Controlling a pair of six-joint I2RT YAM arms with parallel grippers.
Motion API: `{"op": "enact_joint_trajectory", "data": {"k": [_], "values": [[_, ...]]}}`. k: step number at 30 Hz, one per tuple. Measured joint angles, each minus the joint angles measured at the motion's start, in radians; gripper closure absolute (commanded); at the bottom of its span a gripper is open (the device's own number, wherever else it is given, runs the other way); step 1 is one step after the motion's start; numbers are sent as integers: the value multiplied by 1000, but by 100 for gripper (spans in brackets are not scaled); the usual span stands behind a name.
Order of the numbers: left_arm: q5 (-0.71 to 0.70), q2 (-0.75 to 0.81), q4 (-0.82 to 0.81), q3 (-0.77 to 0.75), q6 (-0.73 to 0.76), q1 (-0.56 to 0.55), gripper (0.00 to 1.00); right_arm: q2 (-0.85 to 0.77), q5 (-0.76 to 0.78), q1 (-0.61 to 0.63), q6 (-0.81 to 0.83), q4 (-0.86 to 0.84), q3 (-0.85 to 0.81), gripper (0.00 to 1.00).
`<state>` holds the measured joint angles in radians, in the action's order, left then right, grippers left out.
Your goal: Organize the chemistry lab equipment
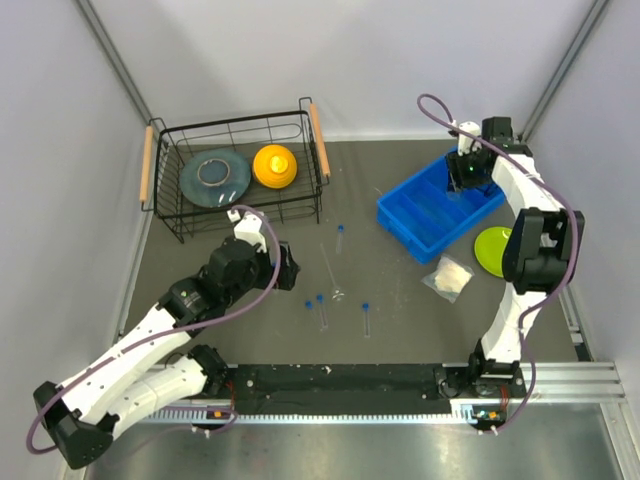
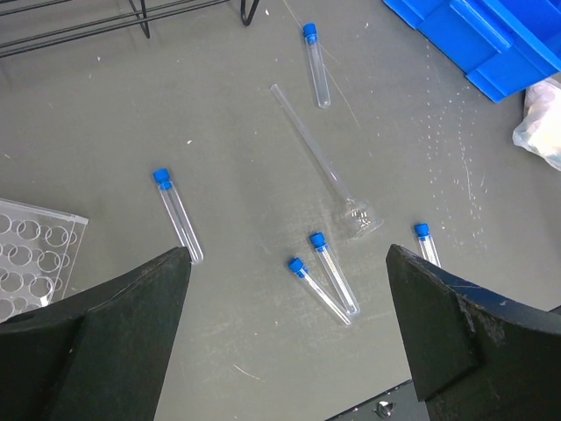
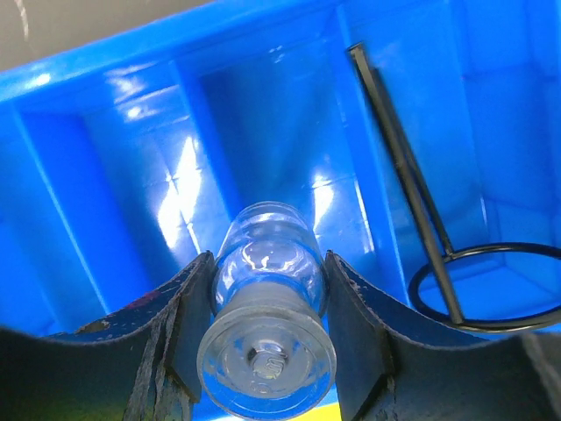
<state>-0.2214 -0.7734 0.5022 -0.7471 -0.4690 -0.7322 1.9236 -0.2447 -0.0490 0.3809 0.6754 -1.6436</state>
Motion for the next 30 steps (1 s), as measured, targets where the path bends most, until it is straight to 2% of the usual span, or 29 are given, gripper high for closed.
{"op": "enact_joint_trajectory", "data": {"k": [6, 13, 20, 21, 24, 30], "values": [[4, -26, 0, -7, 0, 0, 1, 8, 81, 0, -98, -140, 29, 71], [8, -31, 0, -13, 0, 0, 1, 68, 134, 0, -188, -227, 55, 68], [19, -30, -1, -16, -7, 0, 1, 111, 146, 0, -234, -246, 95, 49], [20, -30, -1, -16, -8, 0, 1, 113, 146, 0, -237, -253, 98, 41], [23, -30, 0, -16, -8, 0, 1, 113, 150, 0, -246, -264, 99, 28], [25, -27, -1, -16, -11, 0, 1, 92, 138, 0, -254, -271, 100, 22]]}}
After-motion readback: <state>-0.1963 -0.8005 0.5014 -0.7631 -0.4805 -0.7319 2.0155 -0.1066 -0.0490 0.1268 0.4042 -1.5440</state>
